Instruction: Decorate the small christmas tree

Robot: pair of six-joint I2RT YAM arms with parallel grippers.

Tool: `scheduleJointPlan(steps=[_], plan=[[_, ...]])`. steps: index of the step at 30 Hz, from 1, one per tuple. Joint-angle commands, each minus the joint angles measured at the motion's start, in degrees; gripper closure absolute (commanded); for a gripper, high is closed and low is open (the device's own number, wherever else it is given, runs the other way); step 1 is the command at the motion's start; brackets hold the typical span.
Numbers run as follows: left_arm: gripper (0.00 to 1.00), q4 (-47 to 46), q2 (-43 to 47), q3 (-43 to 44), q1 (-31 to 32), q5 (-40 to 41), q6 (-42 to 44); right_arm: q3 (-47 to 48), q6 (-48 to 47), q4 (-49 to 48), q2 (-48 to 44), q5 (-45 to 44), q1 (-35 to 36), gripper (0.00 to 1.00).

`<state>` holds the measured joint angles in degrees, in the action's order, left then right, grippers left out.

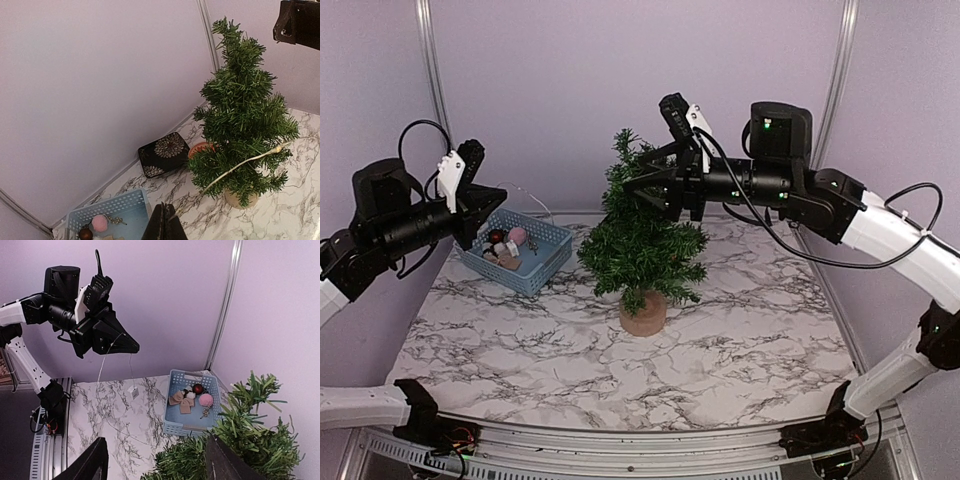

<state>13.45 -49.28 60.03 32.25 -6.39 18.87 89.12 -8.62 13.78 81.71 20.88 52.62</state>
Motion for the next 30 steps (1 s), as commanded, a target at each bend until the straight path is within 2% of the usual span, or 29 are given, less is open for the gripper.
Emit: scheduleJointPlan(steps=[1, 5, 7, 10, 16, 21, 30], plan=[[1.0, -3.63, -4.62, 4.92, 5.46, 2.93, 4.66, 0.59, -0.05, 0.98, -1.92, -0.28, 0.38, 0.35], [1.0, -4.75, -9.76, 9.99, 10.45, 7.81, 7.04, -0.33, 1.2, 0.7, -2.77, 2.1, 0.44, 0.32], [1.0, -5.51, -12.36, 11.97, 12.3, 10.33, 7.83, -1.14, 1.91, 0.51, -2.94, 3.3, 0.43, 0.23], [1.0, -6.76, -15.26, 14.65, 14.32, 11.61, 8.44, -2.44, 3.64, -0.76, -3.09, 4.84, 0.44, 0.22], [1.0, -7.82, -19.78, 17.9, 18.47, 15.42, 10.91, -3.53, 7.18, -4.12, -1.81, 8.67, 0.47, 0.28], [1.0, -8.29, -22.46, 19.02, 21.26, 18.93, 12.79, -3.43, 9.88, -6.66, -0.5, 11.85, 1.02, 0.28], [1.0, -10.32, -23.69, 19.6, 22.74, 20.99, 12.22, -1.62, 12.18, -6.89, 3.73, 7.27, 3.66, 0.35]])
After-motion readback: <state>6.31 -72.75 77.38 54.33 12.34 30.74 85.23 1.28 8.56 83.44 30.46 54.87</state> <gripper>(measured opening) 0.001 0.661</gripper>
